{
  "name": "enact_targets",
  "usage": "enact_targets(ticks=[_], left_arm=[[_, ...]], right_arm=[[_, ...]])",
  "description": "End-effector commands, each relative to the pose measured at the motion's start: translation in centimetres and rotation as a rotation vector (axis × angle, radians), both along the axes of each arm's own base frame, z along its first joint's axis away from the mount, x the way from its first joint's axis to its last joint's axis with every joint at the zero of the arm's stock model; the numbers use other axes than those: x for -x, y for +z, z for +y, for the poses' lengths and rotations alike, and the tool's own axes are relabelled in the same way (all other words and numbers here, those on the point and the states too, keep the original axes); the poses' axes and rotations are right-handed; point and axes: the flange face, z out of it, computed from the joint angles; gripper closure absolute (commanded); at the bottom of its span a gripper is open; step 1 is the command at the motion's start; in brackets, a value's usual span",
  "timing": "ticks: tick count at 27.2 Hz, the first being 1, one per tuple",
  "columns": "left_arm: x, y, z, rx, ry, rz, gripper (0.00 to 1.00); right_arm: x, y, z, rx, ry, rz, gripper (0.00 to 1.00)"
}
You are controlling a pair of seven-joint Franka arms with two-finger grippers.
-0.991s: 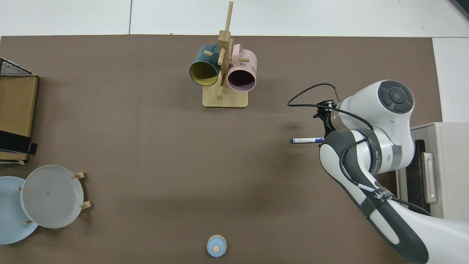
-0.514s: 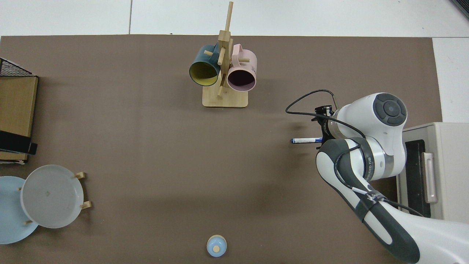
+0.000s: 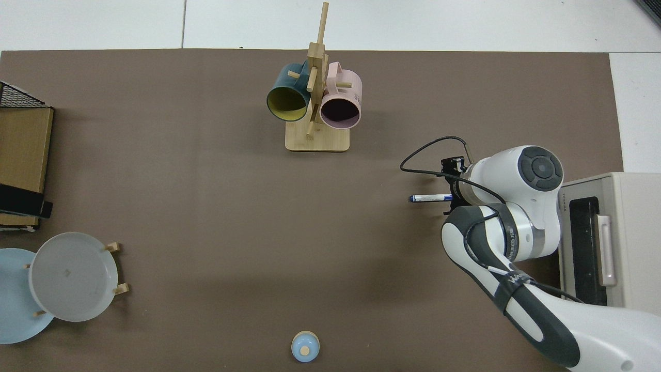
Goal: Put markers into pen holder
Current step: 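Move the right gripper down over the blue-capped white marker, then close the right gripper around the marker's middle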
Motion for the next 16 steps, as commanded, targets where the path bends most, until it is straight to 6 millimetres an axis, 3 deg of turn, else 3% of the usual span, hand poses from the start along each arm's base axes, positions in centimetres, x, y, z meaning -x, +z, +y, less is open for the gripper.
enact_targets(ticks=[1,5,9,16], left_arm=[[0.6,0.3,0.1,0.012,0.005,0.002,0.00],[0.6,0.3,0.0,0.012,0.005,0.005,0.00],[0.6,0.1,0.0,0.013,0.007,0.009,0.00],[0.8,0.0,-0.1,0.013,0.005,0.011,0.00]], right_arm=[[-0.2,-0.8,-0.7,-0.015,0.041,-0.025,0.04],[-0.4,-0.9,-2.1,-0.013,0.044,-0.024,0.15],[-0.4,-0.9,-2.1,-0.013,0.044,-0.021,0.35],[-0.3,-0.9,-1.8,-0.014,0.044,-0.021,0.57]])
